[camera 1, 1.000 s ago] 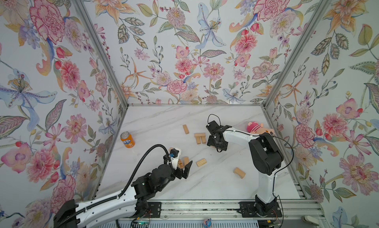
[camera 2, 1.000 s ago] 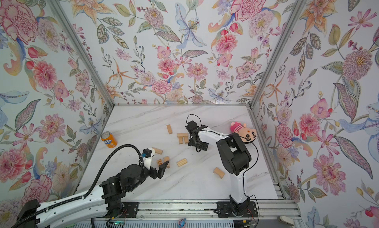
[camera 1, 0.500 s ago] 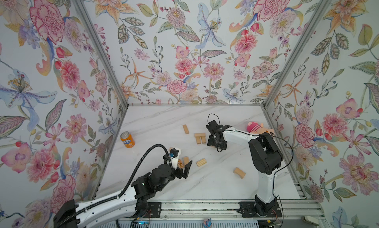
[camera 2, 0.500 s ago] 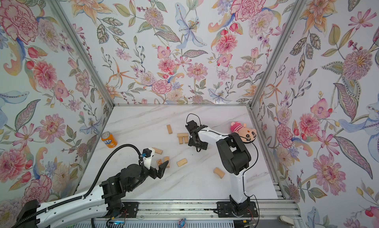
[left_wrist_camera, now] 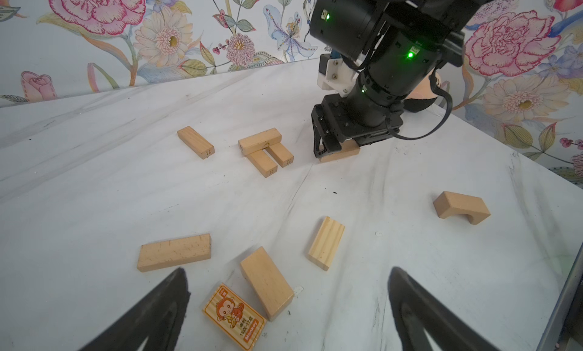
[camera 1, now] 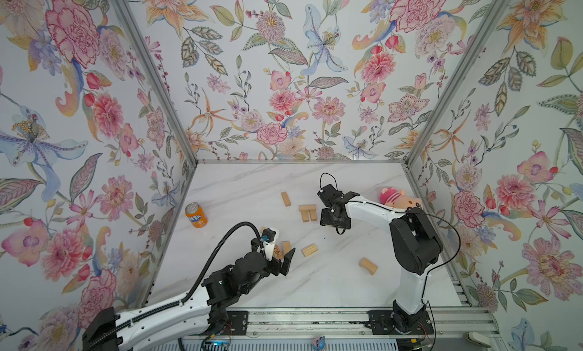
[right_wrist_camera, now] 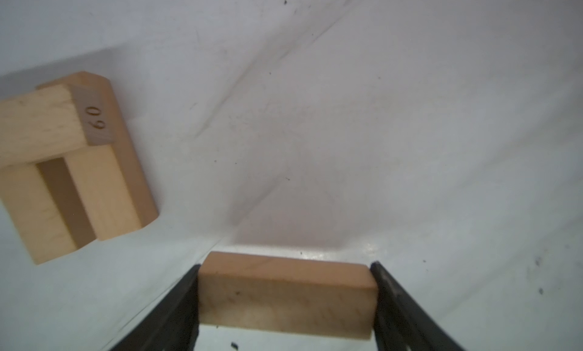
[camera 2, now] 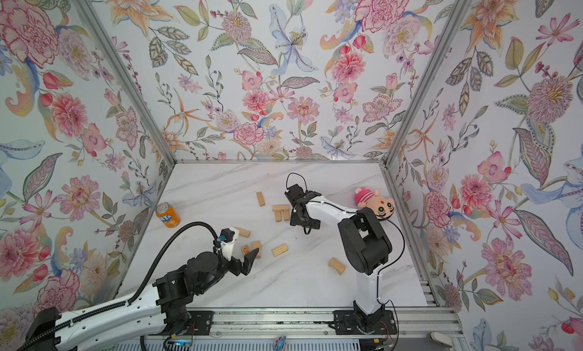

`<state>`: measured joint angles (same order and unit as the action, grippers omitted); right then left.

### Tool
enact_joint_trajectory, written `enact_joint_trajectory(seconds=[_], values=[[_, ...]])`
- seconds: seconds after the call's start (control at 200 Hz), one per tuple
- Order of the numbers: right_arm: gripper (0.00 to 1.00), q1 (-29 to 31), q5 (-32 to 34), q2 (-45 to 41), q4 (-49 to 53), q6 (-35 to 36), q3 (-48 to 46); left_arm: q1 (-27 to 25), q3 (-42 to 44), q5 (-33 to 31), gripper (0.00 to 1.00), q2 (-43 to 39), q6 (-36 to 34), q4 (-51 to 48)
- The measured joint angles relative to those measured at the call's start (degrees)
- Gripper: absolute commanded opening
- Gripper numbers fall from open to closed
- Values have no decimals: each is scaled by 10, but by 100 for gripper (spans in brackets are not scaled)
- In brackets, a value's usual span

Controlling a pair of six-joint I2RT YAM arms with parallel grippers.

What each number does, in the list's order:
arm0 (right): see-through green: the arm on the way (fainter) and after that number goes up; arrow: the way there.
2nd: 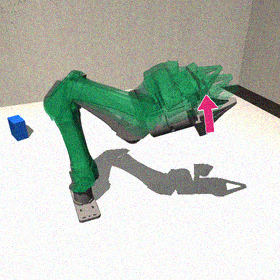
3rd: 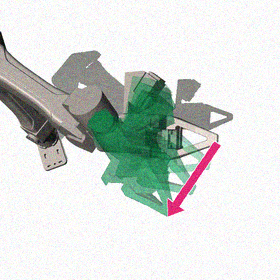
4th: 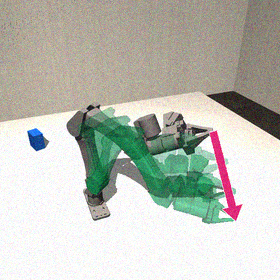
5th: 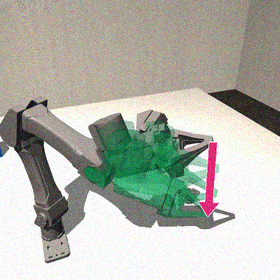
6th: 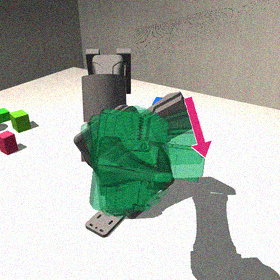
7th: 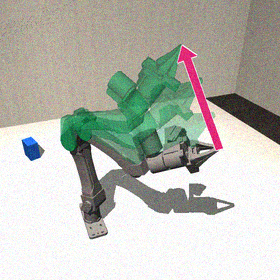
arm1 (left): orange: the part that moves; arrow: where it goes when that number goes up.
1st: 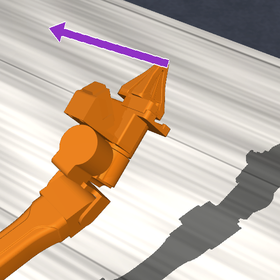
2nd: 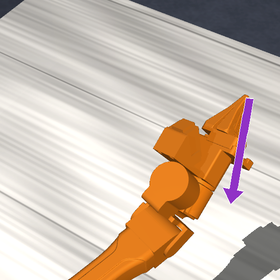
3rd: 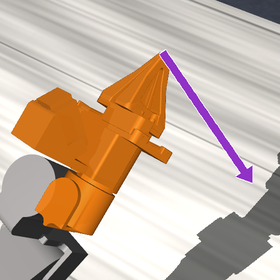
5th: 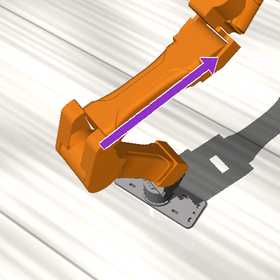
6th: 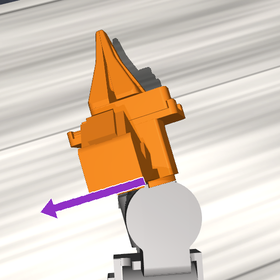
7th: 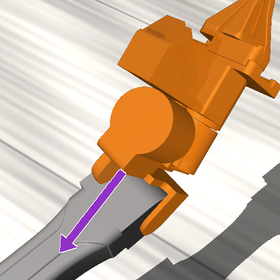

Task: Build the wood block tower
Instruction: 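Lift the flat block with the right gripper and carry it beside the arch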

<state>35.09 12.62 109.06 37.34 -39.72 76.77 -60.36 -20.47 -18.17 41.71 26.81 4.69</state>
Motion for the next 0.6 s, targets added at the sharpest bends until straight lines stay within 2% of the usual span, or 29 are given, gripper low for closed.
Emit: enact_joint_trajectory(seconds=[0.245, 0.6], values=[[70, 31, -8, 3, 8, 21, 56, 0, -12, -3, 99, 1, 4, -24], [71, 54, -27, 100, 20, 63, 179, 0, -16, -32, 99, -37, 15, -75]])
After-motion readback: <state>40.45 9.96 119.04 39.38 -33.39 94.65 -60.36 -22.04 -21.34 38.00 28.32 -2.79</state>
